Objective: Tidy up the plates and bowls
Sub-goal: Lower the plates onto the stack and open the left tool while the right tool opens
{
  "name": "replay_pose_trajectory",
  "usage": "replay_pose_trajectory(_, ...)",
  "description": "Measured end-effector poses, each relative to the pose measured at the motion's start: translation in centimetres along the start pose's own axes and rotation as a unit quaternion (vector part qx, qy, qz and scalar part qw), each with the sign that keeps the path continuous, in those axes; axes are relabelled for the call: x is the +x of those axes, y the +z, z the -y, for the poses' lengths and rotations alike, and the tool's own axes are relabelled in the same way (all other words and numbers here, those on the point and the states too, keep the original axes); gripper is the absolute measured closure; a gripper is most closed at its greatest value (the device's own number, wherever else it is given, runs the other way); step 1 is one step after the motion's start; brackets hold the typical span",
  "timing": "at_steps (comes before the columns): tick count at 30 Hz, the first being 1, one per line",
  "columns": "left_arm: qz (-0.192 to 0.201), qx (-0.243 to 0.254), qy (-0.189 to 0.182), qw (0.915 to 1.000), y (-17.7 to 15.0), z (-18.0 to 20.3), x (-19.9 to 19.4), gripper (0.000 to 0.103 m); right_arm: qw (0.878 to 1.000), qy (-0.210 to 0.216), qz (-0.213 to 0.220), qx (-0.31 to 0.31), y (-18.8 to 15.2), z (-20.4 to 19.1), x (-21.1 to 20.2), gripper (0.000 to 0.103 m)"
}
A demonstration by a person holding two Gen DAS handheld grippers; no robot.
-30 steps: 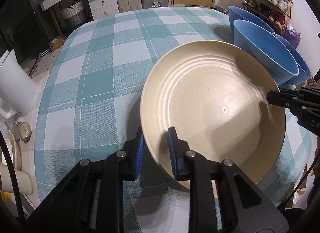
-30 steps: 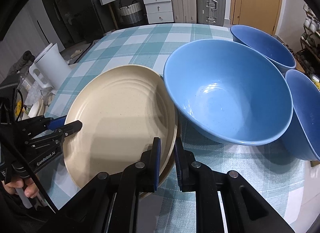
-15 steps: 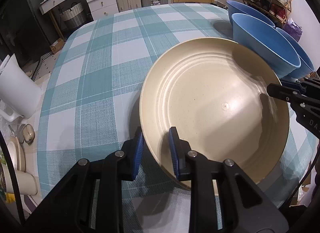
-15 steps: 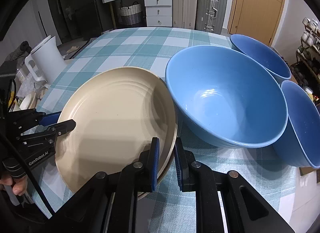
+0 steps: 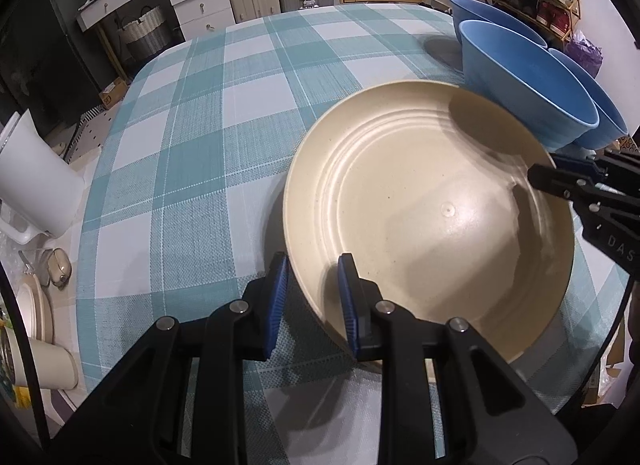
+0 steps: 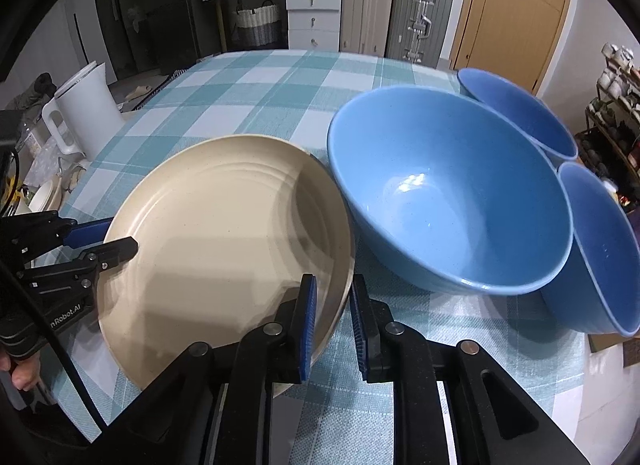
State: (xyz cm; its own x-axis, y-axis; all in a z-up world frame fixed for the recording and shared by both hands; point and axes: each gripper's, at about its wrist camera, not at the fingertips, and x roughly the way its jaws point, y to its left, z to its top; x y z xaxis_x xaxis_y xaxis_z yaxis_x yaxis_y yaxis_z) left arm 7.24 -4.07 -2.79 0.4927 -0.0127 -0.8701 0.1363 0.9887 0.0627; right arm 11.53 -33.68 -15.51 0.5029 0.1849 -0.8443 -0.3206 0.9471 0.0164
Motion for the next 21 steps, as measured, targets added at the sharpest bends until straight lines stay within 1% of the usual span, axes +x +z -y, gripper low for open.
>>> replay_pose_trajectory(2,0.001,-0.005,-0.005,1.0000,0.0,-0.2,-0.1,0.082,1.000,0.012,0.000,0.005,-0.1,0.2,-0.2,0.082)
replay_pose_trajectory(5,0.002,-0.013,-0.015,0.9998,0.1,-0.5,-0.3,0.081,1.000,0.027,0.007,0.011,0.0,0.5,-0.8,0.070)
replay_pose_trajectory(7,0.005,-0.018,-0.022,0.9996,0.1,-0.7,-0.6,0.076,0.999,0.034,0.014,0.010,0.1,0.6,-1.3,0.053)
replay_pose_trajectory(8,0.009,-0.022,-0.027,0.9994,0.2,-0.9,-0.8,0.071,0.999,0.038,0.018,0.012,0.2,0.6,-1.6,0.049)
replay_pose_trajectory(9,0.011,-0.025,-0.028,0.9992,0.3,-1.0,-1.0,0.068,0.999,0.042,0.021,0.014,0.2,0.7,-1.9,0.040)
replay_pose_trajectory(10,0.014,-0.029,-0.031,0.9990,0.4,-1.1,-1.3,0.060,0.999,0.043,0.024,0.015,0.2,0.7,-2.2,0.030)
replay_pose_trajectory(11,0.016,-0.030,-0.033,0.9988,0.4,-1.1,-1.4,0.049,0.998,0.045,0.029,0.015,0.2,0.7,-2.5,0.027)
replay_pose_trajectory(12,0.021,-0.032,-0.036,0.9986,0.5,-1.2,-1.7,0.043,0.998,0.049,0.036,0.014,0.2,0.7,-3.0,0.024)
replay_pose_trajectory(13,0.029,-0.035,-0.039,0.9982,0.6,-1.2,-2.1,0.029,0.998,0.050,0.039,0.013,0.2,0.6,-3.4,0.024)
replay_pose_trajectory(14,0.038,-0.037,-0.040,0.9978,0.6,-1.3,-2.6,0.021,0.997,0.055,0.045,0.014,0.2,0.7,-3.8,0.023)
replay_pose_trajectory(16,0.050,-0.035,-0.051,0.9968,0.8,-1.2,-3.2,0.020,0.997,0.063,0.052,0.016,0.1,0.8,-4.5,0.016)
replay_pose_trajectory(18,0.054,-0.034,-0.064,0.9959,1.1,-1.1,-3.7,0.015,0.995,0.072,0.061,0.016,0.2,1.0,-5.4,0.013)
replay_pose_trajectory(19,0.057,-0.034,-0.068,0.9954,1.3,-1.0,-4.0,0.009,0.994,0.081,0.066,0.015,0.2,1.2,-5.9,0.010)
replay_pose_trajectory(20,0.063,-0.035,-0.071,0.9948,1.5,-0.9,-4.3,0.000,0.993,0.090,0.070,0.017,0.3,1.4,-6.4,0.008)
replay_pose_trajectory(21,0.069,-0.036,-0.074,0.9942,1.6,-0.8,-4.7,0.001,0.993,0.091,0.075,0.018,0.2,1.6,-6.9,0.004)
